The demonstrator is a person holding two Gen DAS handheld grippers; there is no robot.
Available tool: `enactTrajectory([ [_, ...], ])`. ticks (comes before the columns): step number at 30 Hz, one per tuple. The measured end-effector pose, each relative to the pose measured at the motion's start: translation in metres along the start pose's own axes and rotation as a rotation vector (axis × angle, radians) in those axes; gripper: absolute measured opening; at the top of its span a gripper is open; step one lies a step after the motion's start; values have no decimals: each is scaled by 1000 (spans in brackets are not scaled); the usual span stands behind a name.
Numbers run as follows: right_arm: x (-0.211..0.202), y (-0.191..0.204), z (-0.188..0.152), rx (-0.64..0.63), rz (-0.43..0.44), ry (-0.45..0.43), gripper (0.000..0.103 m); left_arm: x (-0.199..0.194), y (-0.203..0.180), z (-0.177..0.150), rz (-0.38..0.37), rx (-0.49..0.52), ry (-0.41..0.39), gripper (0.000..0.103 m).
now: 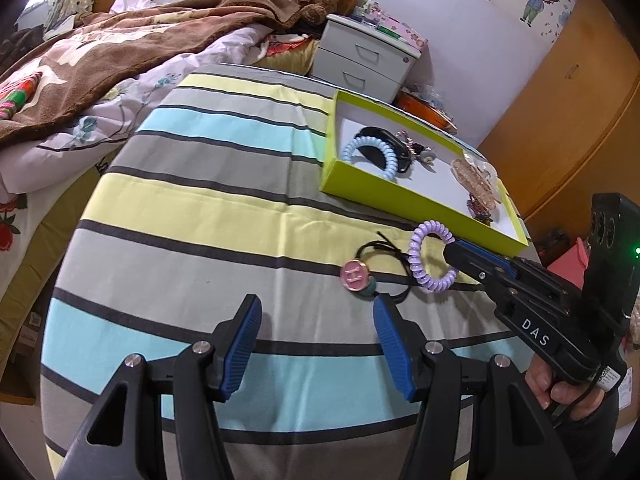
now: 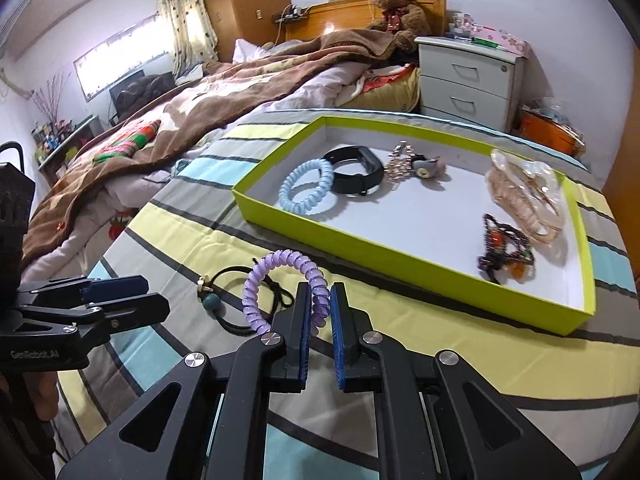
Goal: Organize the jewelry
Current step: 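Move both grippers back to the purple coil tie on the sheet, then close the right gripper on the purple coil tie while the left grasps the black pink-charm tie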
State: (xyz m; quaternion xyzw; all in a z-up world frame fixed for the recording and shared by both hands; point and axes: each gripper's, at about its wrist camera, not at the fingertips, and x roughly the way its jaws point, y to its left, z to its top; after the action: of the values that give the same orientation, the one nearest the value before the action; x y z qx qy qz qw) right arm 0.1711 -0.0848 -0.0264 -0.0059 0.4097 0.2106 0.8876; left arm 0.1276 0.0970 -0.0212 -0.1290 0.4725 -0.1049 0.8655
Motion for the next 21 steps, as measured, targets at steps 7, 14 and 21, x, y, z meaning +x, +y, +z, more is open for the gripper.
enactTrajectory([
  [7, -22, -16, -8, 44, -19, -37, 10, 12, -17, 7, 0, 14, 10, 60],
  [14, -31, -26, -14, 75, -26, -54, 10, 26, -32, 9, 51, 41, 9, 60],
  [21, -35, -32, -18, 92, -24, -65, 10, 33, -38, 12, 130, 65, -22, 59],
])
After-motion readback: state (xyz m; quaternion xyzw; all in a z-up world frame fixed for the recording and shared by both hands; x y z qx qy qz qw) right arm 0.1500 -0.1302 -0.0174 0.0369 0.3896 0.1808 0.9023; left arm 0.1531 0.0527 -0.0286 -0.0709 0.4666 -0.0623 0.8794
